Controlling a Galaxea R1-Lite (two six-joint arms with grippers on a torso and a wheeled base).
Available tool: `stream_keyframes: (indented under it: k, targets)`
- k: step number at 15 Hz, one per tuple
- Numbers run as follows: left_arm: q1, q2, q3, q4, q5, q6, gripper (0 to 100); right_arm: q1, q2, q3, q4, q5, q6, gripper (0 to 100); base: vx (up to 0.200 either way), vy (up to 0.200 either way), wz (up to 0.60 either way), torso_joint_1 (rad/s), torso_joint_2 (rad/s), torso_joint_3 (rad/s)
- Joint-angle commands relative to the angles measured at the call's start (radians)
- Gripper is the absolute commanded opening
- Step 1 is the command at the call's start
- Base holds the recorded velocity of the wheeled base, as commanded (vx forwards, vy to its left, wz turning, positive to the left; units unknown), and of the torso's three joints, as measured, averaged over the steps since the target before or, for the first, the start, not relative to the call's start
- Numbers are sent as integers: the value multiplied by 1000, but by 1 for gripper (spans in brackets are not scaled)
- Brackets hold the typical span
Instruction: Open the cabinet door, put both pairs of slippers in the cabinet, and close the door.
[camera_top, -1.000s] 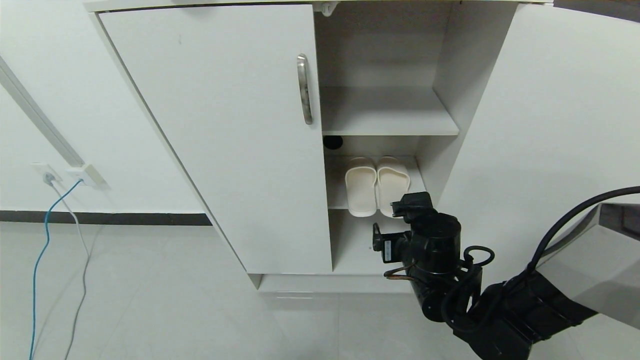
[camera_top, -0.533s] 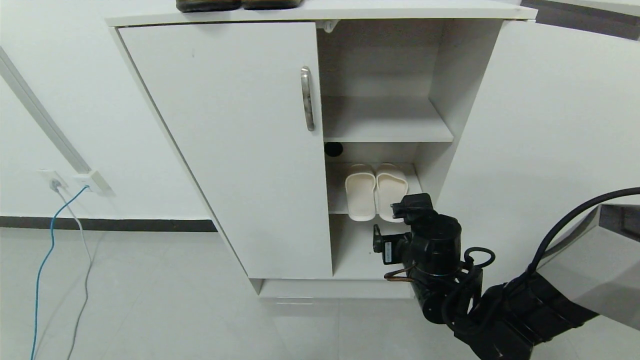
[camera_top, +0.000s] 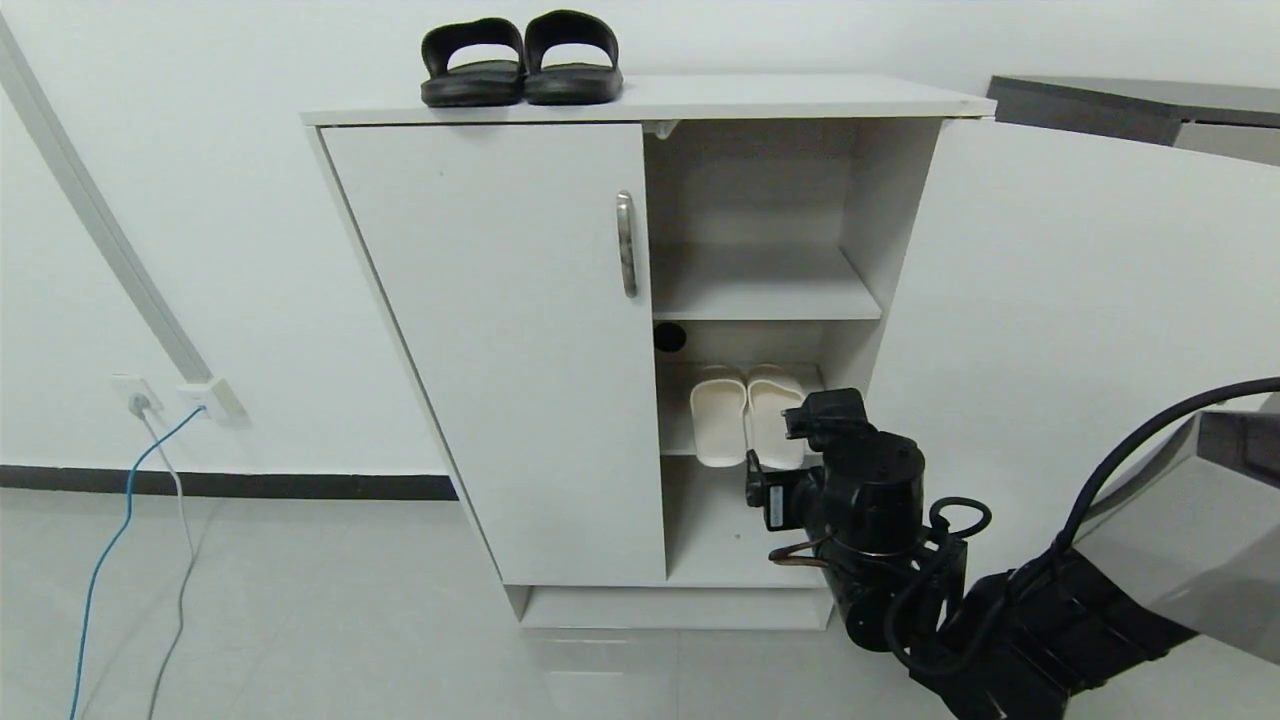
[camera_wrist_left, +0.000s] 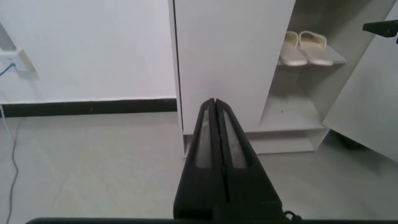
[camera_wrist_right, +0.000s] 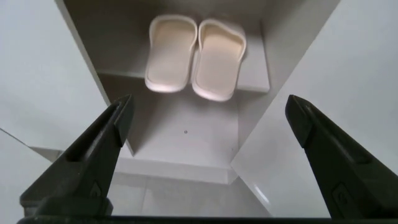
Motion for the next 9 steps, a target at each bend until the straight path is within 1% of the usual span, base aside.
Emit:
stream_keyframes:
  k: [1, 5, 8, 9]
  targets:
    - [1, 1, 0, 0, 1, -4, 0, 0, 4, 3, -14, 0, -1, 100, 0, 0, 0, 2, -2, 193]
    - [1, 1, 0, 0, 1, -5, 0, 0, 6, 12, -17, 0, -6, 100, 0, 0, 0, 3, 1, 79]
    - [1, 1, 0, 0, 1, -5, 0, 0, 7, 12, -17, 0, -6, 100, 0, 0, 0, 1, 4, 17]
    - [1, 1, 0, 0, 1, -5, 0, 2, 7, 12, -17, 0, -6, 100, 0, 200, 0, 7, 2, -2]
